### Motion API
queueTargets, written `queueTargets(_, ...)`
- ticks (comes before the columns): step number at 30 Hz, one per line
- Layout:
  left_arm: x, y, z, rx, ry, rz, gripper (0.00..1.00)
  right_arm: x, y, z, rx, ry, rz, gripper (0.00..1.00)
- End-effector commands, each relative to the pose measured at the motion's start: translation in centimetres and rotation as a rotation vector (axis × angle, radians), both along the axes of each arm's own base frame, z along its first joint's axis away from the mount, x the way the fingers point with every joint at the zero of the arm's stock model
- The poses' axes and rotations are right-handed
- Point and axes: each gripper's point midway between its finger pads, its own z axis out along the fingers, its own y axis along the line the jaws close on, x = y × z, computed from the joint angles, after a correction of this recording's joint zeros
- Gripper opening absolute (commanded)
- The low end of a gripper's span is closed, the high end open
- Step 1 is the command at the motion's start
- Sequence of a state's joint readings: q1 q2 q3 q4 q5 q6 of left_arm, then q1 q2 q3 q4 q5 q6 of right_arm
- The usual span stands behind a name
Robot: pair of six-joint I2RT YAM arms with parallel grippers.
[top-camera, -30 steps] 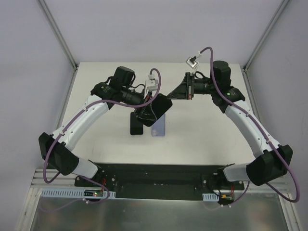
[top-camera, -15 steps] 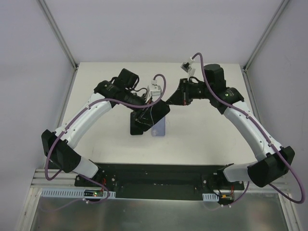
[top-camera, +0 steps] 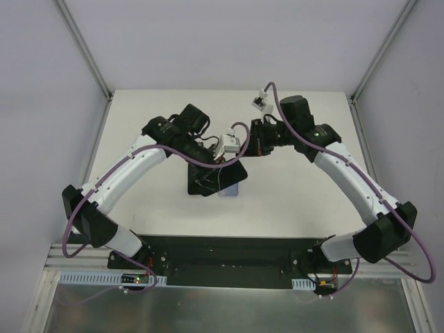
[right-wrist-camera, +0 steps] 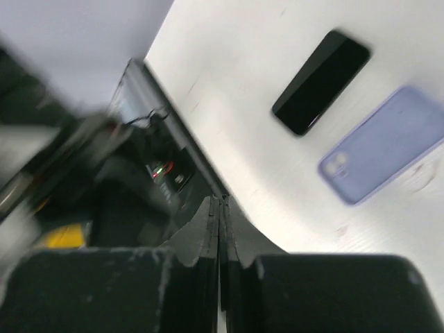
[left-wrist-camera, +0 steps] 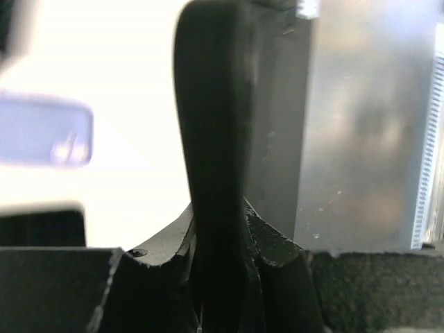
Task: Take the phone out of the phone case
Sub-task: Remove the phone case from the phone.
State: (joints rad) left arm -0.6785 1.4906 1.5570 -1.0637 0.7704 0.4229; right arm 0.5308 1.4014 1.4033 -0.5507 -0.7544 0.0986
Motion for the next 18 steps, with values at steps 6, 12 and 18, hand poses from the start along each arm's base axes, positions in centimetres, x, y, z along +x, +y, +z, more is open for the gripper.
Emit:
queueTargets(6, -6.7, -5.3, 9.9, -0.495, -0.147, -0.463, 0.0, 6.6, 0.4, -2.9, -0.134, -0.185, -0.183, 0.0)
queueTargets(12, -6.0, -4.8, 8.5, -0.439, -0.185, -0.43, 0.0, 6.7, -1.2, -2.0, -0.115, -0.199, -0.2, 0.0)
queueTargets(18, -3.5, -3.7, 6.0, -0.332, -0.248, -0.344, 0.0, 4.9, -4.1, 1.1, -0.044, -0.272, -0.138, 0.23)
